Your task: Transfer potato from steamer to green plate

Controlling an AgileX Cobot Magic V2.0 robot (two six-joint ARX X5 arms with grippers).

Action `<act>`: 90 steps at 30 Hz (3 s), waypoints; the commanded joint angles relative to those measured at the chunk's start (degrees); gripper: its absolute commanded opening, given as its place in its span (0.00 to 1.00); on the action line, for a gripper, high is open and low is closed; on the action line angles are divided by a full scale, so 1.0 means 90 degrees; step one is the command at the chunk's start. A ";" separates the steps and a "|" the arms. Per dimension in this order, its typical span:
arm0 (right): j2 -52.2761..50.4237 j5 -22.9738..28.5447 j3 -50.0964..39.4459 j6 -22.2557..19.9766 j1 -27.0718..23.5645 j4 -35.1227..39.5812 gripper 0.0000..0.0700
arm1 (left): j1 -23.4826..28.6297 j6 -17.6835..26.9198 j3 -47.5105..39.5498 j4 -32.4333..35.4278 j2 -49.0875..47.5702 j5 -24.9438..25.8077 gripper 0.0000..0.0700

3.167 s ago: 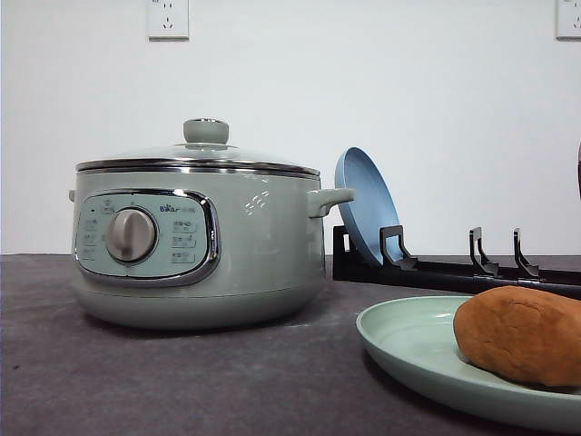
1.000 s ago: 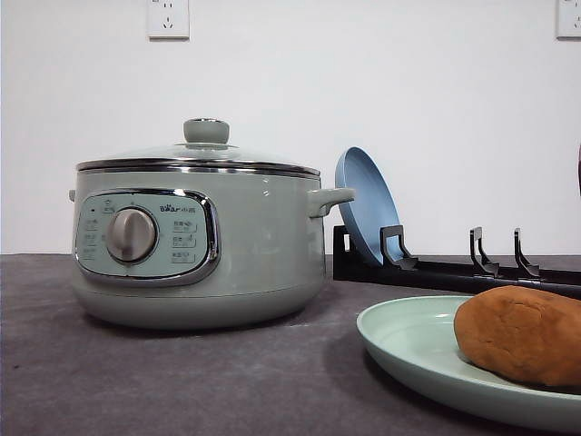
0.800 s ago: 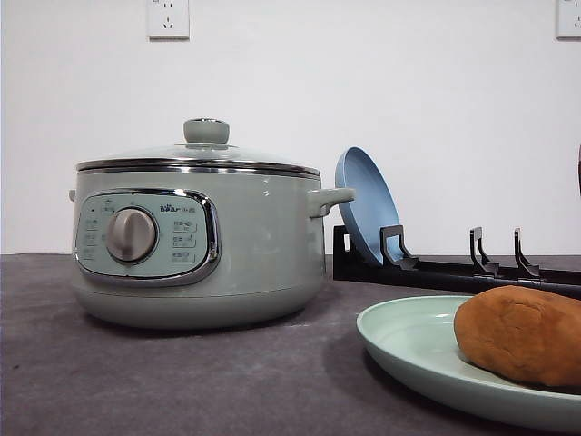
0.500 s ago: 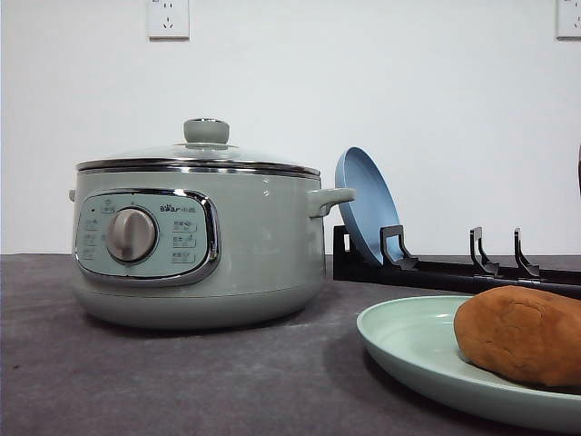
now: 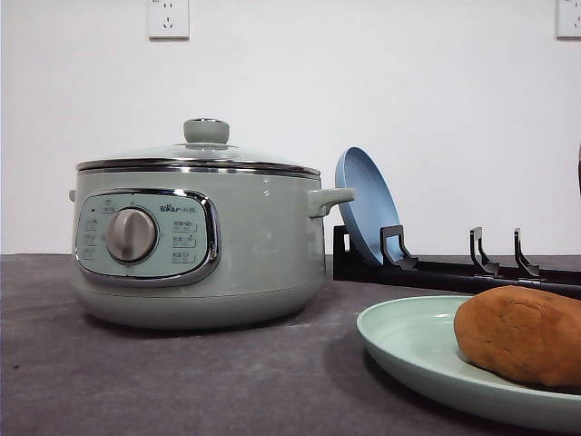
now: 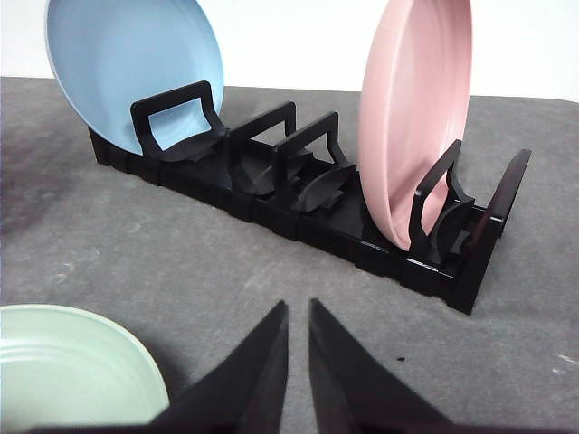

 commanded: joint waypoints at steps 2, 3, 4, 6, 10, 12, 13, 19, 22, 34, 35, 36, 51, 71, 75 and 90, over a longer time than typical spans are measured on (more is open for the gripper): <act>-0.0017 0.0005 -0.0041 -0.0019 -0.0002 0.0066 0.04 | -0.0012 0.0029 -0.0129 -0.0039 -0.0007 -0.0034 0.04; -0.0017 0.0005 -0.0041 -0.0019 -0.0002 0.0066 0.04 | -0.0012 0.0029 -0.0129 -0.0039 -0.0007 -0.0034 0.04; -0.0017 0.0005 -0.0041 -0.0019 -0.0002 0.0066 0.04 | -0.0010 0.0029 -0.0129 -0.0039 -0.0007 -0.0034 0.04; -0.0017 0.0005 -0.0041 -0.0019 -0.0002 0.0066 0.04 | -0.0012 0.0029 -0.0129 -0.0039 -0.0007 -0.0034 0.04; -0.0017 0.0005 -0.0041 -0.0019 -0.0002 0.0066 0.04 | -0.0010 0.0029 -0.0129 -0.0037 -0.0007 -0.0034 0.04; -0.0017 0.0005 -0.0041 -0.0019 -0.0002 0.0066 0.04 | -0.0012 0.0029 -0.0129 -0.0039 -0.0007 -0.0034 0.04; -0.0017 0.0005 -0.0041 -0.0019 -0.0002 0.0066 0.04 | -0.0012 0.0029 -0.0129 -0.0039 -0.0007 -0.0034 0.04; -0.0017 0.0005 -0.0041 -0.0019 -0.0002 0.0066 0.04 | -0.0012 0.0029 -0.0129 -0.0039 -0.0007 -0.0034 0.04; -0.0017 0.0005 -0.0041 -0.0019 -0.0002 0.0066 0.04 | -0.0010 0.0029 -0.0129 -0.0039 -0.0007 -0.0034 0.04; -0.0017 0.0005 -0.0041 -0.0019 -0.0002 0.0066 0.04 | -0.0012 0.0029 -0.0129 -0.0039 -0.0007 -0.0034 0.04; -0.0017 0.0005 -0.0041 -0.0019 -0.0002 0.0066 0.04 | -0.0010 0.0027 -0.0129 -0.0039 -0.0007 -0.0034 0.04; -0.0017 0.0005 -0.0041 -0.0019 -0.0002 0.0066 0.04 | -0.0012 0.0029 -0.0129 -0.0039 -0.0007 -0.0034 0.04; -0.0017 0.0005 -0.0041 -0.0019 -0.0002 0.0066 0.04 | -0.0012 0.0029 -0.0129 -0.0039 -0.0007 -0.0034 0.04; -0.0017 0.0005 -0.0041 -0.0019 -0.0002 0.0066 0.04 | -0.0010 0.0029 -0.0129 -0.0039 -0.0007 -0.0034 0.04; -0.0017 0.0005 -0.0041 -0.0019 -0.0002 0.0066 0.04 | -0.0012 0.0029 -0.0129 -0.0039 -0.0007 -0.0034 0.04; -0.0017 0.0005 -0.0041 -0.0019 -0.0002 0.0066 0.04 | -0.0010 0.0027 -0.0129 -0.0039 -0.0007 -0.0034 0.04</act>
